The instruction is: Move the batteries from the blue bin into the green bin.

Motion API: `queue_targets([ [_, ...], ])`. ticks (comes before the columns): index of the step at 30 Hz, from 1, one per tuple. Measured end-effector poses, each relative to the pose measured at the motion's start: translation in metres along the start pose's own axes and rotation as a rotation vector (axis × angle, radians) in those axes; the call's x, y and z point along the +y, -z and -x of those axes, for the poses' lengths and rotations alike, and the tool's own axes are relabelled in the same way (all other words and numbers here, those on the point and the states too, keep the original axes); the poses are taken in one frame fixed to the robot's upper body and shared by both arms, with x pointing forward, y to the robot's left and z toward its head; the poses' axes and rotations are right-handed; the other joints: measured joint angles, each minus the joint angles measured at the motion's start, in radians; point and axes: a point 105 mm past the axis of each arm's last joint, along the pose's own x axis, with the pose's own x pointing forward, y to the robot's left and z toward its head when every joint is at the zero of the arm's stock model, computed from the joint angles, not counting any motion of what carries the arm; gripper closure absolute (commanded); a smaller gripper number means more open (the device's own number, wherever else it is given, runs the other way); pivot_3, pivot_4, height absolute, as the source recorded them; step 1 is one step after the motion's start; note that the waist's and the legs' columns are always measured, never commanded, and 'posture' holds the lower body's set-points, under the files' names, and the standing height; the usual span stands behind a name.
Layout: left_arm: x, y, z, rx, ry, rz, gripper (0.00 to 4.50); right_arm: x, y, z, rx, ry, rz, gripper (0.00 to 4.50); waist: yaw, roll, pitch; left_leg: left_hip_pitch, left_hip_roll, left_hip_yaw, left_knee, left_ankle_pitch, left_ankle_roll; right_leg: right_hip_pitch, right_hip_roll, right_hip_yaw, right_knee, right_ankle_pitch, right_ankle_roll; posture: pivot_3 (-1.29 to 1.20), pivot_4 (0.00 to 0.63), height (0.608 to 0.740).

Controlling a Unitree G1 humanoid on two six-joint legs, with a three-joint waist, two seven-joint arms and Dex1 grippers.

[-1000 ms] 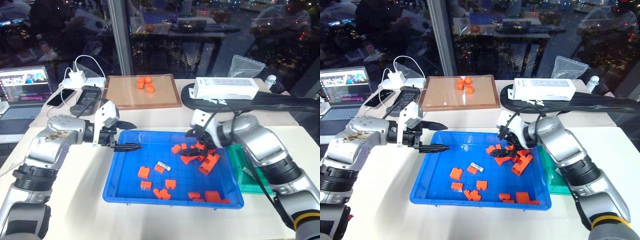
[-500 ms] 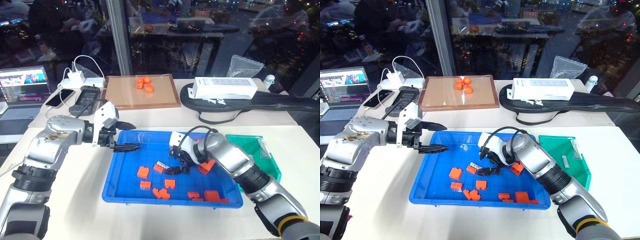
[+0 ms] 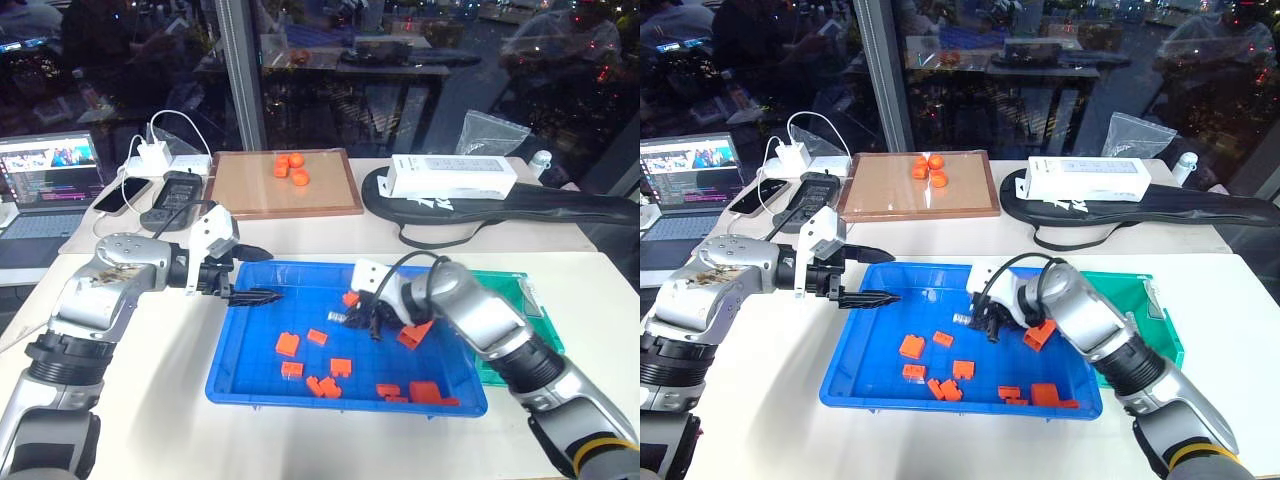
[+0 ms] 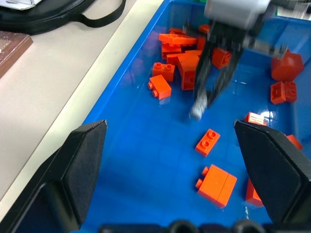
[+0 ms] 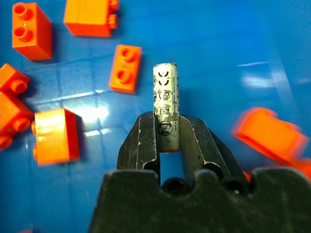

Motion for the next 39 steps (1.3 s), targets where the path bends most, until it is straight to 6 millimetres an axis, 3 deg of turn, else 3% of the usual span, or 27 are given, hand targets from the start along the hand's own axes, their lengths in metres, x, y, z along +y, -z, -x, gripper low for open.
queue_targets([
  [5, 0.001, -0.007, -0.005, -0.036, 0.03, -0.003, 0.0, -0.035, -0.003, 0.073, -0.019, 0.212, -0.047, 4.22, 0.013, 0.0, 0.0, 0.0, -0.001, 0.001, 0.0, 0.0, 0.0, 0.001, -0.001, -0.001, -0.003, 0.0, 0.0, 0.0, 0.15, 0.74],
  [8, 0.003, -0.017, -0.013, -0.083, 0.06, -0.03, 0.0, -0.052, 0.025, 0.135, 0.069, 0.401, -0.133, 4.22, 0.027, 0.0, 0.0, -0.002, -0.001, 0.001, 0.0, 0.0, 0.0, 0.001, -0.003, -0.002, -0.004, 0.0, 0.0, 0.0, 0.15, 0.74],
  [10, 0.005, -0.02, -0.018, -0.103, 0.067, -0.033, 0.0, -0.053, 0.048, 0.162, 0.122, 0.483, -0.212, 4.22, 0.026, -0.001, 0.0, -0.002, -0.001, 0.001, 0.0, 0.0, 0.0, 0.001, -0.003, -0.002, -0.005, 0.0, 0.0, 0.0, 0.15, 0.74],
  [12, 0.006, -0.023, -0.023, -0.119, 0.08, -0.048, 0.0, -0.047, 0.067, 0.168, 0.163, 0.498, -0.26, 4.22, 0.019, -0.001, -0.001, -0.002, 0.0, 0.0, -0.001, 0.0, 0.0, 0.001, -0.002, -0.001, -0.005, 0.0, 0.0, 0.0, 0.15, 0.74],
  [15, 0.006, -0.026, -0.031, -0.118, 0.092, -0.08, 0.0, -0.032, 0.102, 0.157, 0.228, 0.461, -0.354, 4.22, 0.004, -0.001, -0.001, 0.0, -0.001, -0.002, -0.001, 0.0, 0.0, 0.001, -0.001, 0.001, -0.003, 0.0, 0.0, 0.0, 0.15, 0.74],
  [20, 0.013, -0.023, -0.03, -0.097, 0.067, -0.125, 0.0, -0.016, 0.132, 0.149, 0.267, 0.442, -0.432, 4.22, -0.004, 0.0, -0.001, 0.002, -0.001, -0.005, 0.0, 0.0, 0.0, 0.002, 0.0, 0.003, -0.002, 0.0, 0.001, 0.0, 0.15, 0.74],
  [22, 0.012, -0.029, -0.03, -0.14, 0.075, -0.12, 0.0, -0.016, 0.139, 0.152, 0.275, 0.465, -0.448, 3.2, -0.002, 0.0, -0.001, 0.001, -0.001, -0.004, 0.0, 0.0, 0.0, 0.002, -0.001, 0.003, -0.002, 0.0, 0.002, 0.0, 0.15, 0.74],
  [24, 0.011, -0.032, -0.03, -0.158, 0.069, -0.12, 0.0, -0.018, 0.14, 0.154, 0.272, 0.481, -0.454, 2.75, -0.002, 0.0, -0.001, 0.001, -0.001, -0.004, 0.0, 0.0, 0.0, 0.002, -0.001, 0.003, -0.002, -0.001, 0.004, 0.0, 0.15, 0.74],
  [32, 0.019, -0.036, -0.027, -0.171, -0.003, -0.116, 0.0, -0.026, 0.126, 0.164, 0.216, 0.507, -0.443, 0.04, -0.002, 0.001, -0.001, 0.001, -0.001, -0.004, 0.0, 0.0, 0.0, 0.002, -0.001, 0.003, -0.002, -0.001, 0.004, 0.0, 0.15, 0.74],
  [36, 0.026, -0.039, -0.022, -0.193, -0.062, -0.114, 0.0, -0.036, 0.105, 0.189, 0.125, 0.577, -0.385, 0.04, 0.001, 0.0, -0.001, 0.001, -0.001, -0.005, 0.0, 0.0, 0.0, 0.002, -0.001, 0.003, -0.003, -0.001, 0.004, 0.0, 0.15, 0.74],
  [39, 0.032, -0.042, -0.015, -0.212, -0.12, -0.106, 0.0, -0.04, 0.084, 0.203, -0.064, 0.627, -0.325, 0.04, 0.0, 0.0, -0.001, 0.002, -0.001, -0.005, 0.0, 0.0, 0.0, 0.004, -0.001, 0.002, -0.004, -0.001, 0.004, 0.0, 0.15, 0.74],
])
